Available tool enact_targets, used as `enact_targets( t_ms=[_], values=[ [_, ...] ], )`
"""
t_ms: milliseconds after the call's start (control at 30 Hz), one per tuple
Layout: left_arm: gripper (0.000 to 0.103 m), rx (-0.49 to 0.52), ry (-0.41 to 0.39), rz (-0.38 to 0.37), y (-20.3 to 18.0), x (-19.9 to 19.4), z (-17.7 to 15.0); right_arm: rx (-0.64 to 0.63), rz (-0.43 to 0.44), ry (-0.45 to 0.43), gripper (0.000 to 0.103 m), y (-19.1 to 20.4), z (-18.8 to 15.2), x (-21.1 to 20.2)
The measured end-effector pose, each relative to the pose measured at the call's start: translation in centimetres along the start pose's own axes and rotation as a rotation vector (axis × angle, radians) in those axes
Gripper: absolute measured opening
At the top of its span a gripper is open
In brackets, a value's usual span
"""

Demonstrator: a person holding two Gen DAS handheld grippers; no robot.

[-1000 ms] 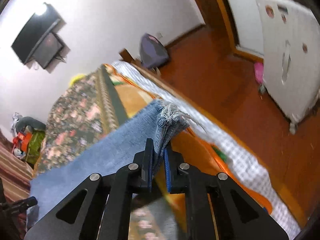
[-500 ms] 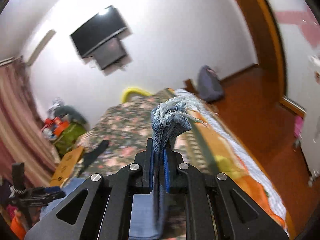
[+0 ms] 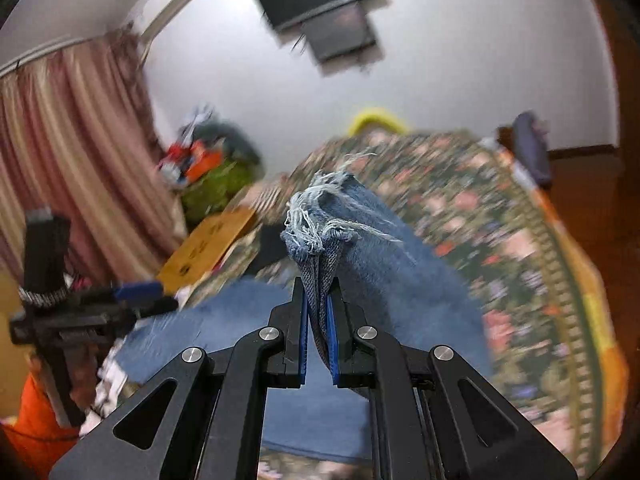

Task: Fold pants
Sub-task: 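Grasp the frayed hem with the right tool and fold it toward the waistband, then release the hem onto the jeans with the right tool and smooth with the left tool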

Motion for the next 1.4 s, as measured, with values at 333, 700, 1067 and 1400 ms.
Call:
enact_targets(
  t_ms=[333, 700, 1067, 1400],
  values=[
    [0.071, -0.047, 0.032, 0.016, 2.5, 0.5, -1.3, -0.085, 0.035, 0.31, 0.015, 2.2, -6.6, 8.0],
    [0.071, 0.022, 0.054, -0.039, -2.3, 3.7, 1.5, -0.039, 0.003, 0.157, 0.032, -1.7, -1.6, 1.4],
    [0.044, 0.134, 0.288, -0.097, -9.0, 14.1, -0.2, 0.109, -0.132, 0.306, 0.033, -11.8, -3.7, 5.7],
    [0.045, 0.208, 0.286, -0.013, -9.2, 14.8, -3.4, 0.096, -0.111, 0.333, 0.035, -12.0, -8.5, 4.2]
  ],
)
Point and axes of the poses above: each gripper's, at about its wrist camera, not at the fingertips, and x roughly the way its jaws point, y to its left, z to its top, the point moved 7 cm from there along x, roughly the way its jaws point, and after that the axes turned 5 degrees about y, right-handed, at the moved point
